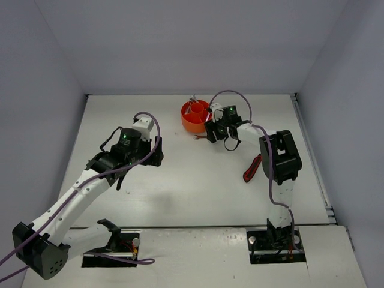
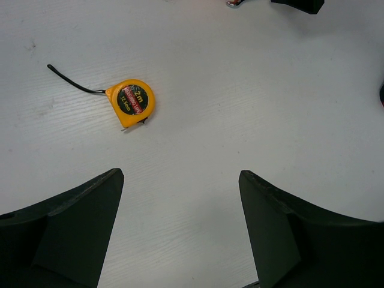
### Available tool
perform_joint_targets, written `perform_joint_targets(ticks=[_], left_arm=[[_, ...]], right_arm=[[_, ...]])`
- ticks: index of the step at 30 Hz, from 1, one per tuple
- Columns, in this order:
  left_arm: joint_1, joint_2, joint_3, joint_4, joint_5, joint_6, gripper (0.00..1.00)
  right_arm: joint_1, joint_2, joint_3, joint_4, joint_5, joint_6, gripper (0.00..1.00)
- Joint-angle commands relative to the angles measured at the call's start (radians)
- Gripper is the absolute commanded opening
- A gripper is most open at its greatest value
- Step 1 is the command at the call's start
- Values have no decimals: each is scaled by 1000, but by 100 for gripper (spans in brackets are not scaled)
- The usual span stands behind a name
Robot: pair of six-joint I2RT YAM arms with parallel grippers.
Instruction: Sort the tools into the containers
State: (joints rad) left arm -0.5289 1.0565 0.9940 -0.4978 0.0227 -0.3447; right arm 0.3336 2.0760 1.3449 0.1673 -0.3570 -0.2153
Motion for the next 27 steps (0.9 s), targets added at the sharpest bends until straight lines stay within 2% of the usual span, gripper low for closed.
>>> perform_joint_targets(ticks=[1,8,14,19,27], left_arm=[[6,-22,15,28,-14,7,75],[7,-11,18,45,-3,6,75],[7,-17,21,76,20,13,75],[9,6,32,93,41,18,75],[9,63,65,110,76,10,75]], right_arm=[[-5,-11,25,27,-53,25,59],[13,-48,-51,24,-22,129,57],[62,-200,-224,4,101,232,51],[110,-309,-358,-47,171,317,48],[156,-426,-430,-212,218,439,44]])
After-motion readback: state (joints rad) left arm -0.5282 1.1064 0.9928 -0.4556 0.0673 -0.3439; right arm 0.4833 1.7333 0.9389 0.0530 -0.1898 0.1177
